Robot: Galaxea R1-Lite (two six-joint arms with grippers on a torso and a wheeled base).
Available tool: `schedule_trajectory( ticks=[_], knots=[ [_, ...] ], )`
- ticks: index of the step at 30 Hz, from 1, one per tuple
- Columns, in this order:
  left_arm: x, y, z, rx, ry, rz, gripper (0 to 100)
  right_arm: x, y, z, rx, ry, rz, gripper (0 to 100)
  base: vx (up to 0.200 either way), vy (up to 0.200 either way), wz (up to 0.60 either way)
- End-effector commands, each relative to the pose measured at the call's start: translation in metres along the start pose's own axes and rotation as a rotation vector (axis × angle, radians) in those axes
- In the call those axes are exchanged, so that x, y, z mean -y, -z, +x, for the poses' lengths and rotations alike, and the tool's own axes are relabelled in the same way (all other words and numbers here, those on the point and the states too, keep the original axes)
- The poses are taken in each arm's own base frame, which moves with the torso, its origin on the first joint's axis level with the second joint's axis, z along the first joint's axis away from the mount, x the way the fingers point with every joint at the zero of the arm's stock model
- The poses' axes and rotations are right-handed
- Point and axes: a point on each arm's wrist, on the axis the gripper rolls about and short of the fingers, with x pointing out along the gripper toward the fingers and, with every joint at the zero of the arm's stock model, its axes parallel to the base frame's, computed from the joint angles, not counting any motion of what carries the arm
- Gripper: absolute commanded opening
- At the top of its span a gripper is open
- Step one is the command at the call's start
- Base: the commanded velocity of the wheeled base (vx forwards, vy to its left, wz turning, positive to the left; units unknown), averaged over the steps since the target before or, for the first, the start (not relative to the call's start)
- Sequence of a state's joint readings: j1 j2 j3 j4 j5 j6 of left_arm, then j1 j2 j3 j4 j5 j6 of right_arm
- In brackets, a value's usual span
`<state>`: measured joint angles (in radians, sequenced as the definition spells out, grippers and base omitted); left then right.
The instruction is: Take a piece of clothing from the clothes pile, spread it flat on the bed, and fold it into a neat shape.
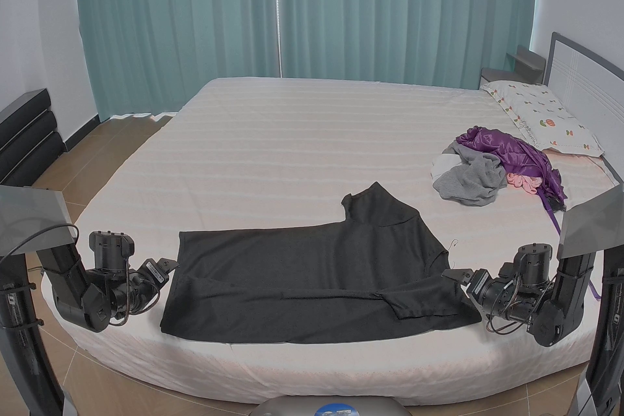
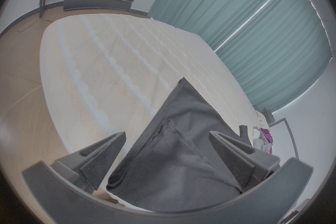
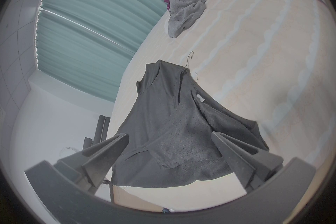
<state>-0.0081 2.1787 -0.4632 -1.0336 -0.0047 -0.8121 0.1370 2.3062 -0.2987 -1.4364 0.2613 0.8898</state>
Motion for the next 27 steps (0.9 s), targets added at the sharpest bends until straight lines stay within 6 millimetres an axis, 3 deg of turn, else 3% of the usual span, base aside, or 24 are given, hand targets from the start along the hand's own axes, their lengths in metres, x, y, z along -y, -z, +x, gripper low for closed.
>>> schedule_trajectory(
  ticks=[1, 12, 22, 27],
  knots=[
    [0.003, 0.0, -0.007, -0.012, 0.025, 0.003, 100, -0.002, 0.007, 0.004, -0.006, 0.011, -0.013, 100, 0.0, 0.0, 0.0],
    [0.005, -0.002, -0.009, -0.009, 0.041, -0.006, 100, 0.001, 0.006, 0.006, -0.002, 0.019, -0.008, 100, 0.0, 0.0, 0.0],
    [0.006, -0.003, -0.009, -0.009, 0.049, -0.038, 100, -0.015, 0.005, -0.008, 0.066, 0.029, -0.034, 100, 0.0, 0.18, 0.0],
    [0.005, -0.001, -0.008, -0.024, 0.054, -0.04, 100, -0.025, 0.034, -0.02, -0.006, 0.045, -0.057, 100, 0.0, 0.0, 0.0]
  ],
)
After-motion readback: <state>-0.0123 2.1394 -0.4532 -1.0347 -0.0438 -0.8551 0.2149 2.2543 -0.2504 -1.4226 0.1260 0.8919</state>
